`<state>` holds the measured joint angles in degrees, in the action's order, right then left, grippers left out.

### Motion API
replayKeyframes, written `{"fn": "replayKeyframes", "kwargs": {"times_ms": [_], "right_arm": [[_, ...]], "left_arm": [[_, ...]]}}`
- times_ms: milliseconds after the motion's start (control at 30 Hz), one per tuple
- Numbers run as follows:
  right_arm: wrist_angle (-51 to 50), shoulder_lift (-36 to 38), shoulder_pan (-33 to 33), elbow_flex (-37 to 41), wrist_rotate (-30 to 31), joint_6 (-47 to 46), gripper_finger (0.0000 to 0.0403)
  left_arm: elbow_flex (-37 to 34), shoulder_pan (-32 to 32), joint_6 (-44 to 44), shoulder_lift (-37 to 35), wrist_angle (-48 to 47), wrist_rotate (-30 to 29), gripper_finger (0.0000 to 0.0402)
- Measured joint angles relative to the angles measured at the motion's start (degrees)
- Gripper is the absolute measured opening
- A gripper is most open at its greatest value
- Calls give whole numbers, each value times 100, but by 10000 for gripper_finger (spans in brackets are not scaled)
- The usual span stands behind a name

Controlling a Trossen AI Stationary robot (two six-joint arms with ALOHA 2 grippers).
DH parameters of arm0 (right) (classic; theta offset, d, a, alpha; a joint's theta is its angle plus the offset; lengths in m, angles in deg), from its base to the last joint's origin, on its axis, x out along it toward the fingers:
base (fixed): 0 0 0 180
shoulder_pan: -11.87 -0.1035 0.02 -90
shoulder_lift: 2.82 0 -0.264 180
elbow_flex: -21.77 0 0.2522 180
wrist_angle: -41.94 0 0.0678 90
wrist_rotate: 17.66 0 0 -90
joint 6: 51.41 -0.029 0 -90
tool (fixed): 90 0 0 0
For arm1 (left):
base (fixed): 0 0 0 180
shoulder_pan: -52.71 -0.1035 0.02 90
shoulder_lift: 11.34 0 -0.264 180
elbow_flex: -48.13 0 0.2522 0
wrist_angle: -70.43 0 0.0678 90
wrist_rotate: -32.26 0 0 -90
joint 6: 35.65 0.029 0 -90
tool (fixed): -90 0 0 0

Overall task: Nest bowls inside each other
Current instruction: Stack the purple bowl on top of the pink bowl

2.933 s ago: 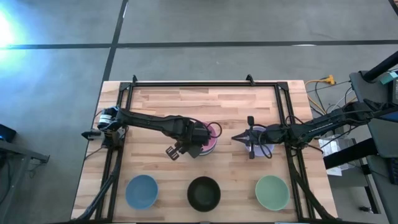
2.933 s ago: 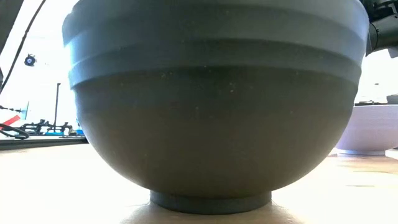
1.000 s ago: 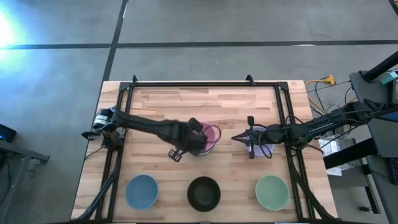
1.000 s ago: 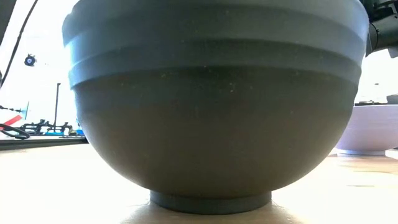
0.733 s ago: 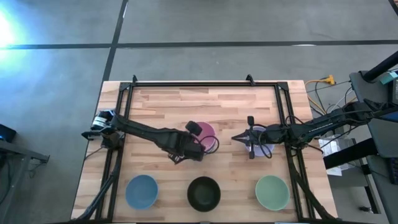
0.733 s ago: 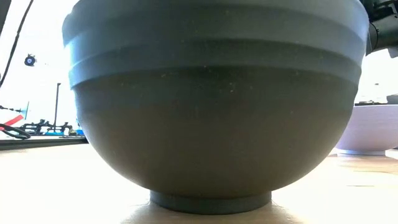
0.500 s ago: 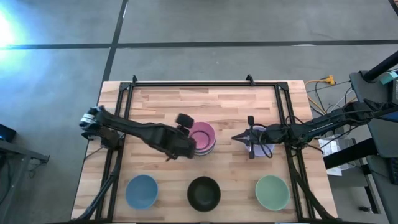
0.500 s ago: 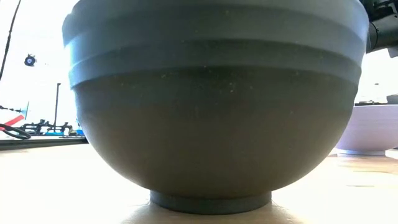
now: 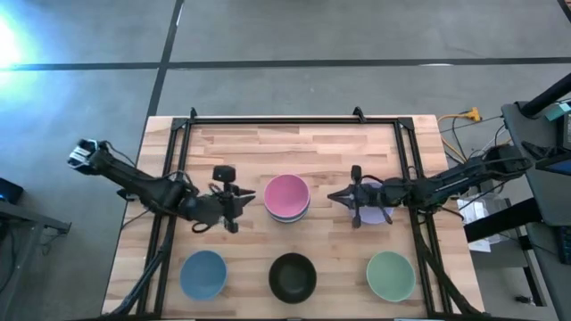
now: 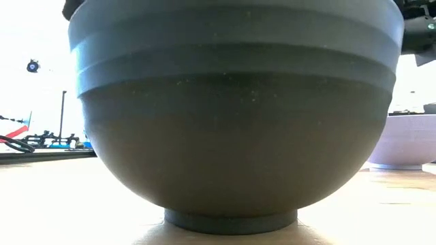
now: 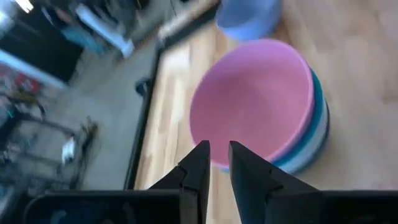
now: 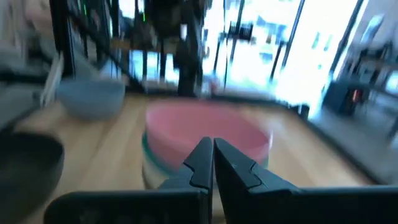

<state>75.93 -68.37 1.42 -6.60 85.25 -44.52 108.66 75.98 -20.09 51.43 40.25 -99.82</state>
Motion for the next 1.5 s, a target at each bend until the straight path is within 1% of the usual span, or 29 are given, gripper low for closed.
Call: {"fn": "replayKeyframes", "kwargs": {"times_ms": [67,133,200,267,333,400,500,567,633,700,767,867,933,1000,1100,1167,1233,1367,1433,1500], "right_arm": [[839,-281,47,0,-129,212,9],[1494,-530,232,0,-580,346,9],[2010,-737,584,0,-1114,322,9],[2235,-871,1056,0,-1648,163,9],[2326,-984,1650,0,-2250,24,9],[2392,-1043,2299,-10,-2869,-205,9],[2465,-1040,3191,-208,-3842,-796,9],[2467,-958,3600,-423,-4257,-1233,9],[2467,-814,3816,-704,-4323,-1617,9],[2475,-605,3866,-998,-4328,-1810,9],[2478,-370,3798,-1318,-4338,-1866,9],[2468,33,3655,-1818,-4354,-1691,9],[2467,293,3556,-2170,-4207,-1948,9],[2412,499,3516,-2536,-3837,-2463,9],[1877,712,3521,-3066,-3377,-3195,9],[1316,790,3523,-3417,-3331,-3525,9],[718,814,3460,-3771,-3383,-3789,9],[-230,742,3143,-4413,-3482,-3763,9],[-366,655,2943,-4709,-3488,-3586,9],[-398,581,2756,-4989,-3491,-3422,9]], "left_arm": [[-806,-74,607,-375,1391,34,44],[-1519,-222,1236,-720,2743,229,44],[-2138,-498,1687,-962,3993,714,44],[-2636,-873,1815,-1165,4851,1371,44],[-2940,-1327,1928,-1285,5356,2090,44],[-3108,-1759,2103,-1382,5586,2545,44],[-3109,-2350,2296,-1424,5956,2705,44],[-2979,-2702,2299,-1354,6260,2761,44],[-2818,-2963,2118,-1270,6560,2835,44],[-2612,-3120,1843,-1176,6635,2843,44],[-2448,-3202,1358,-1101,6595,2836,44],[-2218,-3217,535,-1013,6597,2837,44],[-2062,-3175,-29,-1019,6595,2846,44],[-1918,-3133,-530,-1095,6600,2858,44],[-1675,-3133,-915,-1182,6609,2870,44],[-1484,-3135,-1103,-1197,6596,2852,44],[-1240,-3135,-1476,-1195,6592,2832,44],[-672,-3135,-2187,-1186,6596,2828,44],[-335,-3133,-2412,-1158,6490,2827,44],[55,-3134,-2361,-1145,6219,2852,44]]}}
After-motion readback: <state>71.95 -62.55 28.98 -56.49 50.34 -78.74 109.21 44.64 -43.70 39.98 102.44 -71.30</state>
